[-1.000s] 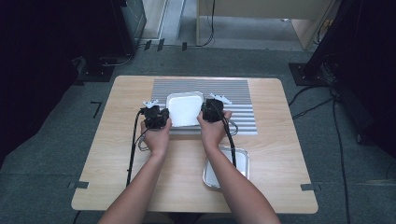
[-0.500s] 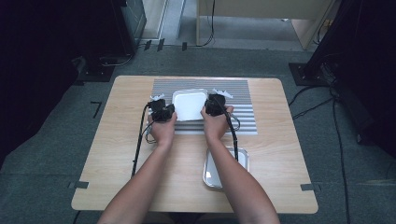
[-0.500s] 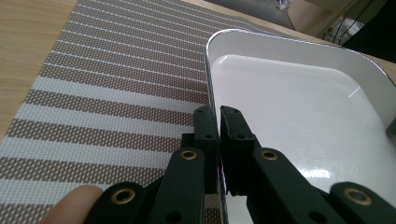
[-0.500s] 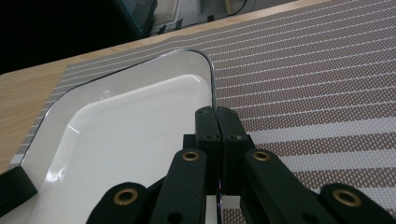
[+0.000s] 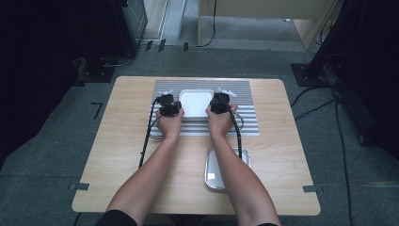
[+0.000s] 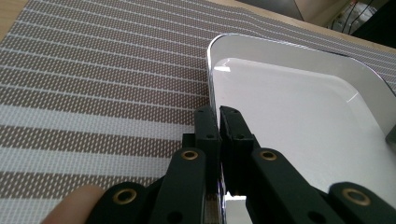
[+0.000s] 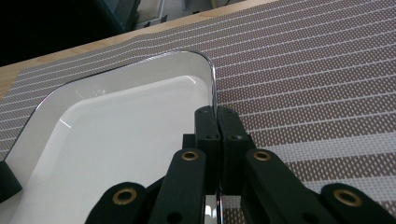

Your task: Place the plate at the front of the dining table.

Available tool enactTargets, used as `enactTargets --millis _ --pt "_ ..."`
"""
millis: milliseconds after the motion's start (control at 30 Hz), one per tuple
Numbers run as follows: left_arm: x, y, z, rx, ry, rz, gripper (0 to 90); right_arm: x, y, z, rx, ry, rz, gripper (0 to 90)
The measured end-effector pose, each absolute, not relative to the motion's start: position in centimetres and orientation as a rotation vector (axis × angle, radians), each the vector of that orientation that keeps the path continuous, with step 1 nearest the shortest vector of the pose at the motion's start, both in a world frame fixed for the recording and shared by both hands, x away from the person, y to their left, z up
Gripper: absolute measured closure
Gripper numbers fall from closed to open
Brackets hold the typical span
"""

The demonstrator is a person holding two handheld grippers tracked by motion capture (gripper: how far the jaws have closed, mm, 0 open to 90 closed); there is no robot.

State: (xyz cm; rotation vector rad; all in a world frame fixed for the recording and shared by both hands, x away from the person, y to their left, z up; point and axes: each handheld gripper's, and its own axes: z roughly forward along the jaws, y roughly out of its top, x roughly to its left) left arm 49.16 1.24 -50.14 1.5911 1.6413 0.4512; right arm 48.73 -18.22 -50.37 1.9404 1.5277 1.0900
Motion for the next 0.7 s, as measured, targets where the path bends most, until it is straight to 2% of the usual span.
enactTargets --millis 333,700 --pt "50.7 0.9 -50.8 1.640 1.643 0.433 87.0 50.5 -18.9 -51.3 1.944 1.570 1.057 89.3" --pt "51.1 0.7 -51.0 1.667 1.622 0.419 87.0 50.9 -19.2 -51.8 1.934 1.592 1.031 88.0"
